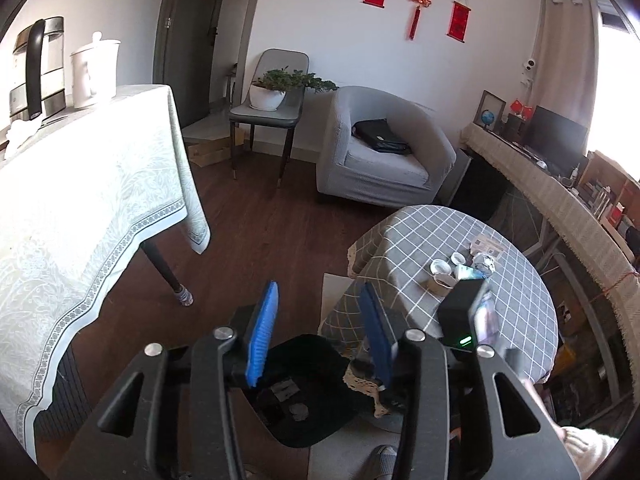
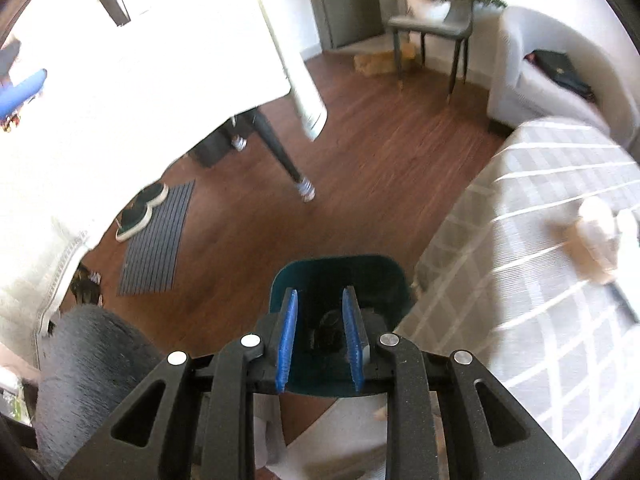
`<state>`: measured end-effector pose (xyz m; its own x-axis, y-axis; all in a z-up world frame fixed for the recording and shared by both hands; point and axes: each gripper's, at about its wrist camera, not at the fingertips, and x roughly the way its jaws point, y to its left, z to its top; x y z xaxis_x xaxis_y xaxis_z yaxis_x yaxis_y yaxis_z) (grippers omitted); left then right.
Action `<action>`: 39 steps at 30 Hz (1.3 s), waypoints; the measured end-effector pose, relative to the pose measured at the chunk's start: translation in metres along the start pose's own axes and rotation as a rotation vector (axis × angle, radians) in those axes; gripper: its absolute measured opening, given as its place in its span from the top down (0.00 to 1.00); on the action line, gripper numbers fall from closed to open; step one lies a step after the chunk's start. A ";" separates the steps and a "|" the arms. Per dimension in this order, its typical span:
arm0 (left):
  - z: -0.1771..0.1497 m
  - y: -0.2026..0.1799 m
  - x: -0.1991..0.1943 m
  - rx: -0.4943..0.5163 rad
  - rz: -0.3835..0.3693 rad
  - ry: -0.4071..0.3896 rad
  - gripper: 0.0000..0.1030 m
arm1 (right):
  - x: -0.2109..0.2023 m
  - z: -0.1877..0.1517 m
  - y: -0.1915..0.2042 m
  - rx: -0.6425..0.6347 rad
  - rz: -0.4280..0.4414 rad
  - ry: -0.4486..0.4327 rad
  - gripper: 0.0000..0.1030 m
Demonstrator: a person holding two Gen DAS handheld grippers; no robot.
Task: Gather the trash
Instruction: 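Move both tools back over the table, then grasp the brown tape roll with the left tool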
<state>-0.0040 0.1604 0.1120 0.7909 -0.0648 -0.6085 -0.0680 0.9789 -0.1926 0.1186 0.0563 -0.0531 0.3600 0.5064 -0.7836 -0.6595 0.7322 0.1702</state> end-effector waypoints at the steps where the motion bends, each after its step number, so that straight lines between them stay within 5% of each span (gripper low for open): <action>1: -0.001 -0.003 0.003 0.002 -0.001 0.003 0.52 | -0.008 0.000 -0.005 0.006 -0.011 -0.014 0.78; 5: -0.002 -0.015 0.015 0.013 -0.011 0.025 0.45 | -0.034 -0.002 -0.029 0.035 -0.053 -0.055 0.77; 9: -0.003 -0.034 0.033 0.039 -0.033 0.050 0.36 | -0.053 -0.009 -0.055 0.072 -0.096 -0.082 0.69; 12: -0.006 -0.047 0.048 0.059 -0.059 0.073 0.33 | -0.062 -0.018 -0.076 0.111 -0.123 -0.102 0.51; 24: -0.017 -0.108 0.114 0.155 -0.121 0.144 0.14 | -0.092 -0.056 -0.163 0.263 -0.201 -0.137 0.35; 39: -0.039 -0.174 0.217 0.272 -0.143 0.249 0.13 | -0.111 -0.073 -0.234 0.359 -0.238 -0.172 0.29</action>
<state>0.1554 -0.0314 -0.0168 0.6066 -0.2170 -0.7648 0.2222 0.9700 -0.0989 0.1850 -0.2045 -0.0499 0.5979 0.3509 -0.7207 -0.2858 0.9333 0.2174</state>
